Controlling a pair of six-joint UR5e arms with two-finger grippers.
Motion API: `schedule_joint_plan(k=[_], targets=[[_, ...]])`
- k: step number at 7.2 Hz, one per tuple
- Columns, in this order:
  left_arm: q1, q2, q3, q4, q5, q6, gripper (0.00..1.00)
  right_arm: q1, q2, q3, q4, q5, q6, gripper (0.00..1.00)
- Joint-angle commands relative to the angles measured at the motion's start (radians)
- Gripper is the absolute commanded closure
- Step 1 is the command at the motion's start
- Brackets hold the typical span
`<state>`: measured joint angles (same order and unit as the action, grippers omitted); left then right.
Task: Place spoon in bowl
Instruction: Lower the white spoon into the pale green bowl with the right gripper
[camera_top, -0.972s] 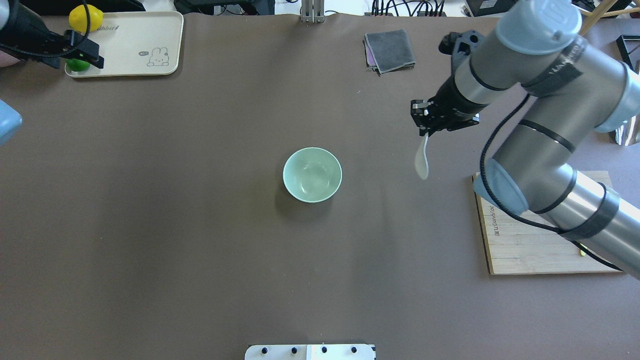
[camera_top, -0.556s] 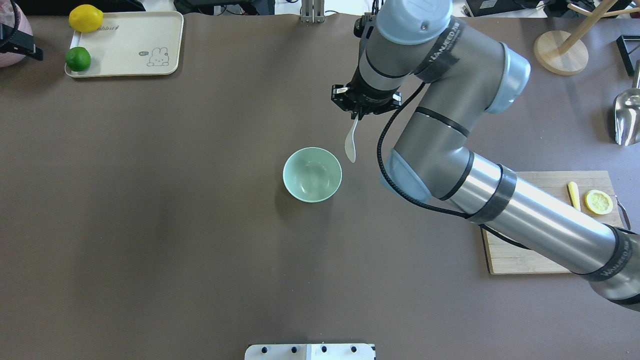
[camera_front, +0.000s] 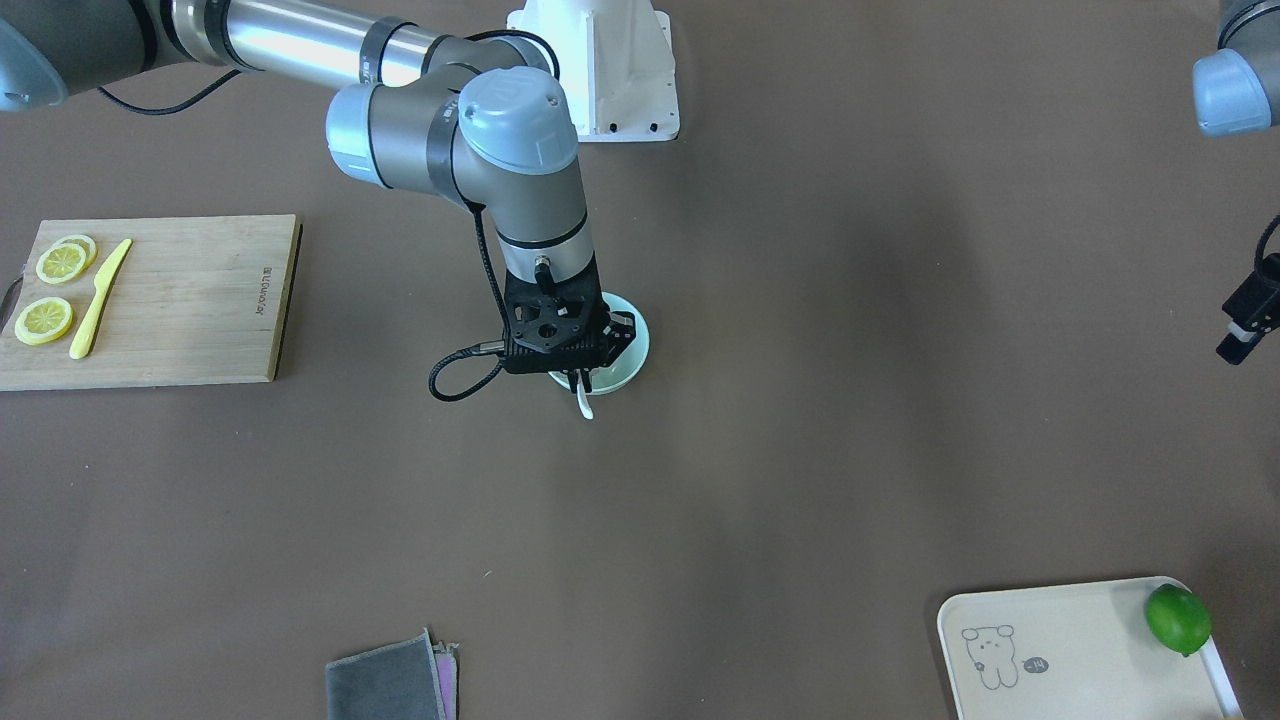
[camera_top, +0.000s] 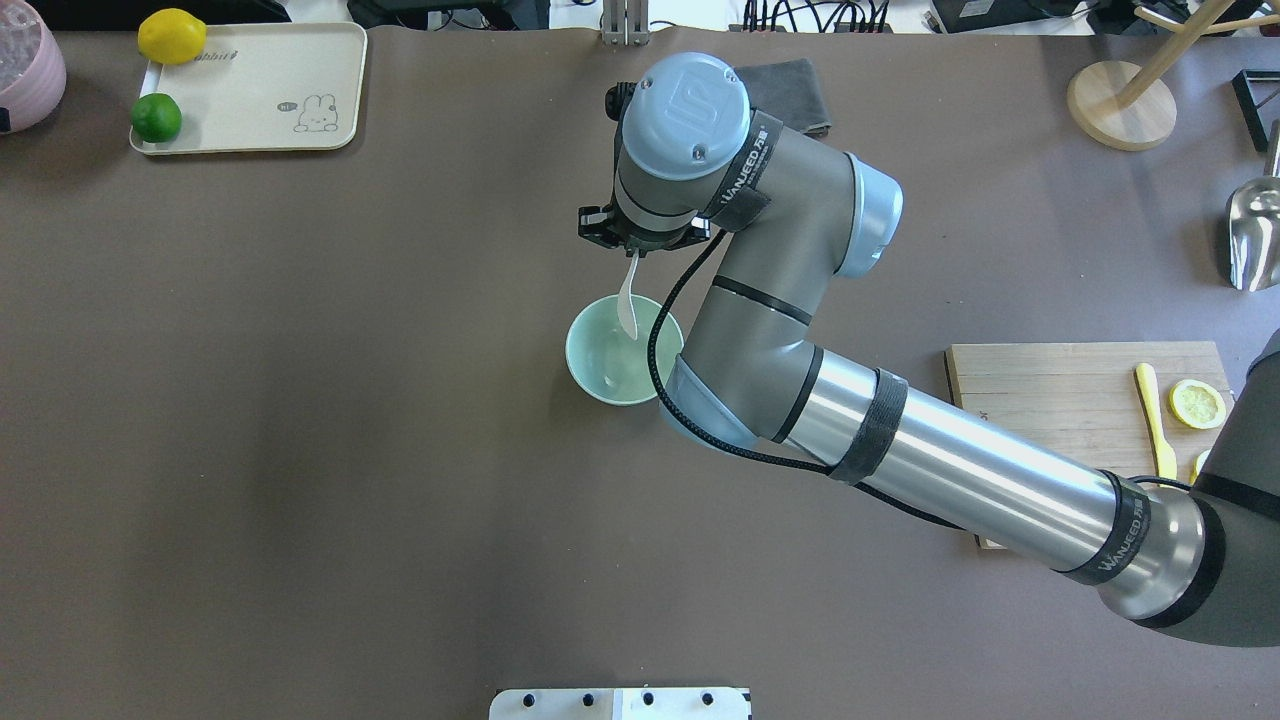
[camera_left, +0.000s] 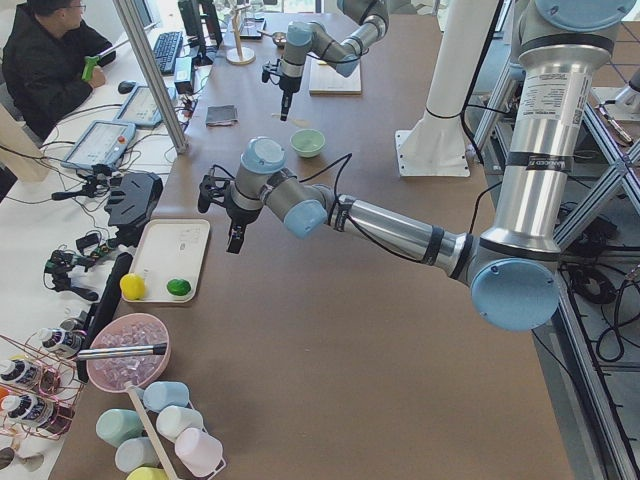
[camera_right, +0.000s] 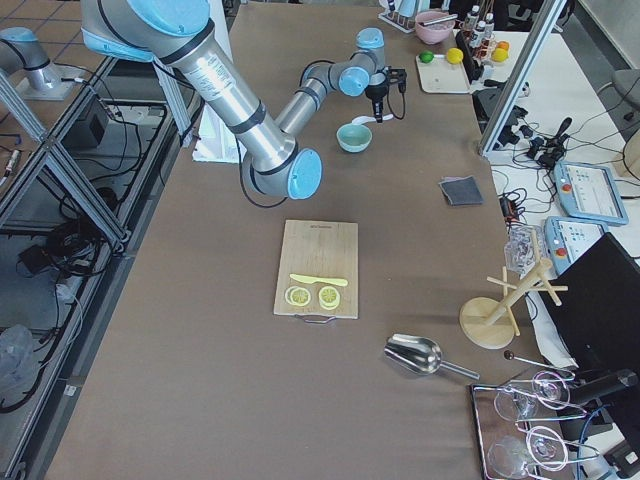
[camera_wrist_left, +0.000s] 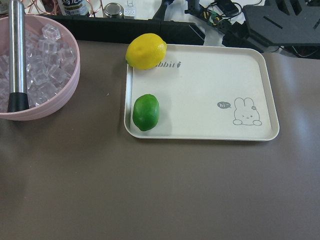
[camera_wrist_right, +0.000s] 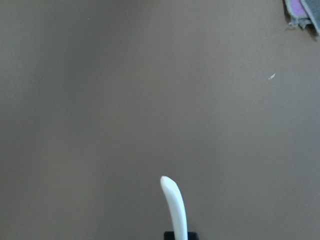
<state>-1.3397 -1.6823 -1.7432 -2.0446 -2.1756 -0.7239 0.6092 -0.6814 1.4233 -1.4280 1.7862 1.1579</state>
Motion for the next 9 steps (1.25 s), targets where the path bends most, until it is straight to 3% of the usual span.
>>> schedule_joint_plan(k=[1,4,5,6,7,9], targets=[[-0.007,-0.002,0.019,0.000,0.000,0.001,0.02,-0.058,-0.003,-0.017,0.017,-0.054,0.003,1.00],[-0.007,-0.013,0.039,-0.002,-0.003,0.001,0.02,-0.089,-0.018,-0.017,0.017,-0.073,0.009,1.00],[-0.007,-0.011,0.037,-0.003,-0.006,0.001,0.02,-0.086,-0.017,-0.015,0.017,-0.073,0.009,0.32],[-0.007,-0.011,0.037,-0.005,-0.006,0.001,0.02,-0.071,-0.012,-0.006,0.018,-0.070,0.006,0.00],[-0.007,-0.008,0.037,-0.006,-0.006,0.001,0.02,-0.048,-0.009,0.011,0.015,-0.048,0.002,0.00],[-0.007,-0.011,0.033,-0.005,-0.009,0.003,0.02,0.080,-0.057,0.099,0.000,0.113,-0.036,0.00]])
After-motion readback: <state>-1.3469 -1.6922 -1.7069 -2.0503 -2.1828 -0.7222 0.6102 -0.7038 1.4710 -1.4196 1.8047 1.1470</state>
